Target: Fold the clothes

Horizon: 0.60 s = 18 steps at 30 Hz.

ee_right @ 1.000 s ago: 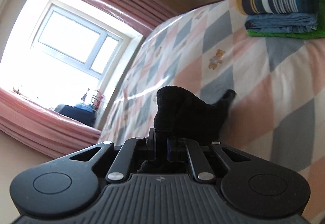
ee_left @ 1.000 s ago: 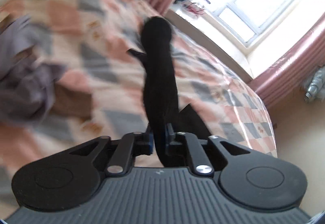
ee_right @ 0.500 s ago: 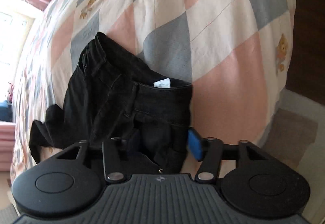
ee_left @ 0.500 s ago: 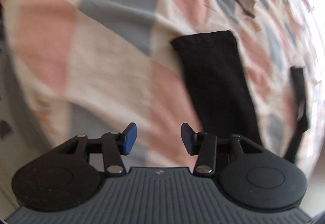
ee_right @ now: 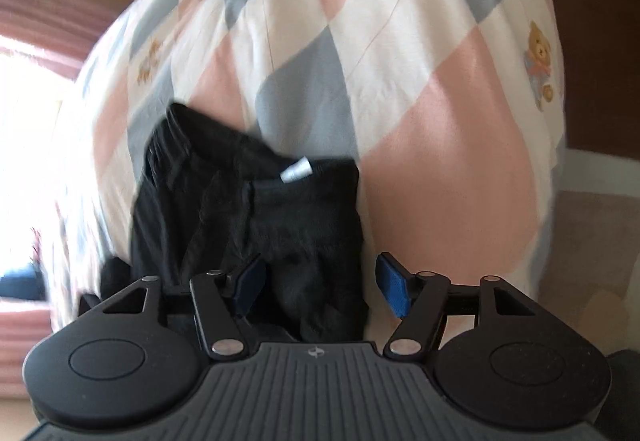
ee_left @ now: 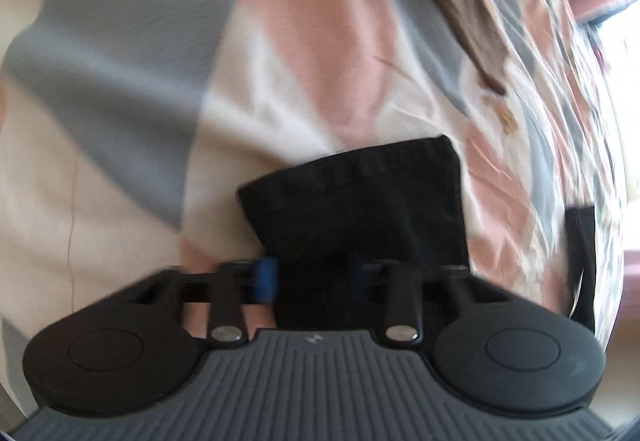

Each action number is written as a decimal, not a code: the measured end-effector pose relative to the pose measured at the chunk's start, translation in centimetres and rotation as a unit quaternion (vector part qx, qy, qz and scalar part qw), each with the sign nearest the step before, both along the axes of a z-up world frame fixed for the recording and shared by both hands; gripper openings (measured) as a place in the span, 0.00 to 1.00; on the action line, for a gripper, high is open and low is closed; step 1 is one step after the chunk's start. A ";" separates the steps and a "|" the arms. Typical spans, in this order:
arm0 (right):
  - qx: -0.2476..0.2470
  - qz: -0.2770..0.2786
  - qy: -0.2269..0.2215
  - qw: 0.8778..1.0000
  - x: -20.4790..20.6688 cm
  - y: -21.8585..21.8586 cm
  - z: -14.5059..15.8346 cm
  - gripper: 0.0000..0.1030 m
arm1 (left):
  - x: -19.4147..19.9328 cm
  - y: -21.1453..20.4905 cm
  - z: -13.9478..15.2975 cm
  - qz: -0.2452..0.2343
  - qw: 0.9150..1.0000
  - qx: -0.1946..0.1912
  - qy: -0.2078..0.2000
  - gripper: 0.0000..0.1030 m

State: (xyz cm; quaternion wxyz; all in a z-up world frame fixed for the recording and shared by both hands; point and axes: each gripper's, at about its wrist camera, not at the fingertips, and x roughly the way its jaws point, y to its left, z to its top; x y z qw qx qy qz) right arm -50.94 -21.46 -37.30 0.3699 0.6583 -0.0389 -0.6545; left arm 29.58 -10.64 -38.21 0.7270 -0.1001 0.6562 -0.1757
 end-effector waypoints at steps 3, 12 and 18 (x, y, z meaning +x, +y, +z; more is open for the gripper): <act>-0.034 0.042 0.017 0.998 -0.3 -1.2 2.8 0.11 | -0.2 0.0 3.1 -0.045 0.998 -0.018 -0.028 0.01; -0.089 0.153 0.097 0.979 -2.6 -2.2 9.8 0.08 | -3.7 5.4 7.9 -0.109 0.990 -0.006 -0.085 0.02; 0.045 0.129 0.102 0.985 -3.3 -1.6 1.7 0.09 | -6.6 8.0 1.9 -0.100 0.988 0.091 -0.076 0.06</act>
